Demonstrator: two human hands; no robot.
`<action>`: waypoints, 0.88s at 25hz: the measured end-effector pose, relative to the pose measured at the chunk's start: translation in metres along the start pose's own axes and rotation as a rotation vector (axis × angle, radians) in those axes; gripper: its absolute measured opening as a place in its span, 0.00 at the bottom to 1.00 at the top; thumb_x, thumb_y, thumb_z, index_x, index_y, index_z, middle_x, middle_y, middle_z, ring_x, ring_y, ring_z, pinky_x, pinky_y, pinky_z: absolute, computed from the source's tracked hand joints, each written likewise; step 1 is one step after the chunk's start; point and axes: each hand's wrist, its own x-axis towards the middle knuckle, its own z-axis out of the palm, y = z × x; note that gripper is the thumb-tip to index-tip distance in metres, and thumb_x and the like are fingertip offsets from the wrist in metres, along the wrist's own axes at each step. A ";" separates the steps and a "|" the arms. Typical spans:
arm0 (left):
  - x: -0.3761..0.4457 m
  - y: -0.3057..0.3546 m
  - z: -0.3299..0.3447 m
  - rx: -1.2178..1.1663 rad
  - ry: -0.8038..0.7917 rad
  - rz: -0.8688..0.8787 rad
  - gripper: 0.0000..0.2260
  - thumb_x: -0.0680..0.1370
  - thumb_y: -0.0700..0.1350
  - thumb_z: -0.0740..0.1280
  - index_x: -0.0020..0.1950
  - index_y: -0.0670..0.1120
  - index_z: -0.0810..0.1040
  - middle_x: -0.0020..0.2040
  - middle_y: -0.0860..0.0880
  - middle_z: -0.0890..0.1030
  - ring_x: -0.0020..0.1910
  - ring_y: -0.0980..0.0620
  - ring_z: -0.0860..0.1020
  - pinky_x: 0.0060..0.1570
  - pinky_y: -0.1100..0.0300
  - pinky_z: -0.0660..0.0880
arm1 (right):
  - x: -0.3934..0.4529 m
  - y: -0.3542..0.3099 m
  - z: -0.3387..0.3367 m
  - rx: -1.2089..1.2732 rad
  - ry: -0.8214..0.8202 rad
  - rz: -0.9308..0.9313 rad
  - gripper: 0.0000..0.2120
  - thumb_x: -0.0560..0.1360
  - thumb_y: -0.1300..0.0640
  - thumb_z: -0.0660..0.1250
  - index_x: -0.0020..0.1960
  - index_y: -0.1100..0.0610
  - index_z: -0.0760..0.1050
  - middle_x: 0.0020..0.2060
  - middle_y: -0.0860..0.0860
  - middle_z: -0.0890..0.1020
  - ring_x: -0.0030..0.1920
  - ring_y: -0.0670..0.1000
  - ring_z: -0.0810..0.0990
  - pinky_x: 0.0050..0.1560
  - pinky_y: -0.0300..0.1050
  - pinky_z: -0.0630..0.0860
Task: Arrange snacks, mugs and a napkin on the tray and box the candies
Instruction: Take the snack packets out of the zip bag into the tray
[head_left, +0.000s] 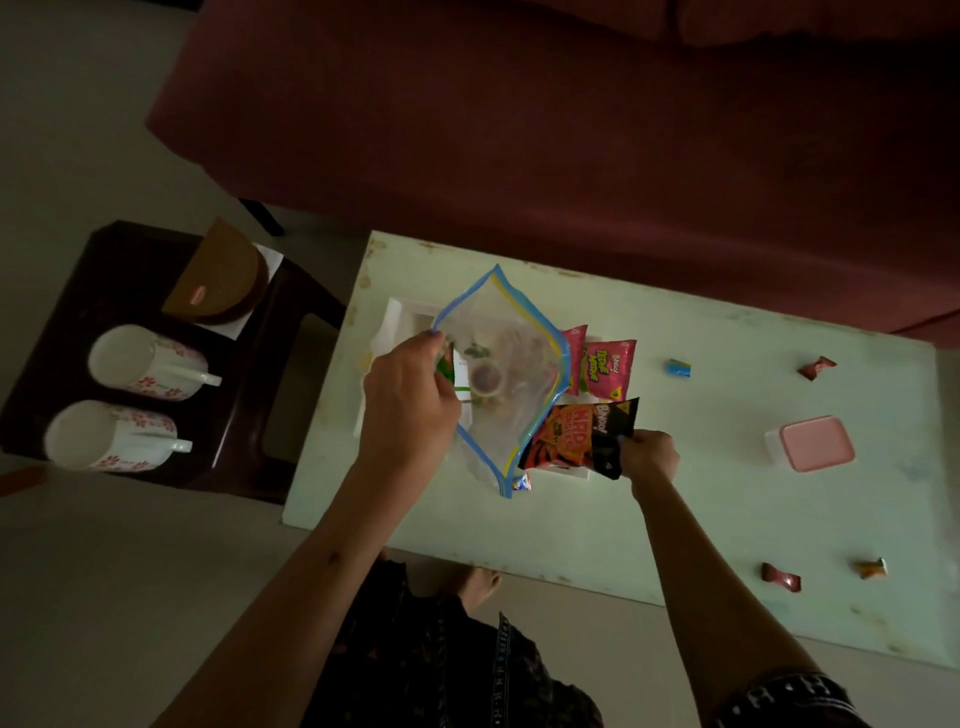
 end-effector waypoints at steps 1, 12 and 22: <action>0.000 0.000 0.000 0.000 -0.002 -0.001 0.17 0.73 0.34 0.63 0.62 0.38 0.75 0.59 0.40 0.80 0.57 0.42 0.79 0.59 0.53 0.72 | 0.002 0.000 -0.001 -0.007 0.007 -0.005 0.11 0.73 0.62 0.66 0.53 0.63 0.81 0.48 0.63 0.83 0.50 0.63 0.81 0.47 0.49 0.77; -0.001 0.006 0.004 -0.036 -0.061 0.029 0.18 0.73 0.34 0.63 0.63 0.40 0.74 0.56 0.40 0.82 0.52 0.42 0.80 0.56 0.53 0.74 | -0.031 -0.021 -0.029 0.081 0.088 -0.021 0.23 0.73 0.56 0.69 0.66 0.62 0.71 0.62 0.62 0.77 0.62 0.61 0.75 0.60 0.52 0.74; -0.014 0.015 -0.004 -0.133 -0.095 0.070 0.16 0.74 0.34 0.64 0.62 0.39 0.74 0.58 0.41 0.80 0.56 0.45 0.79 0.58 0.56 0.73 | -0.159 -0.132 -0.010 -0.357 -0.221 -0.591 0.15 0.75 0.51 0.64 0.51 0.64 0.77 0.47 0.57 0.83 0.46 0.51 0.81 0.50 0.43 0.75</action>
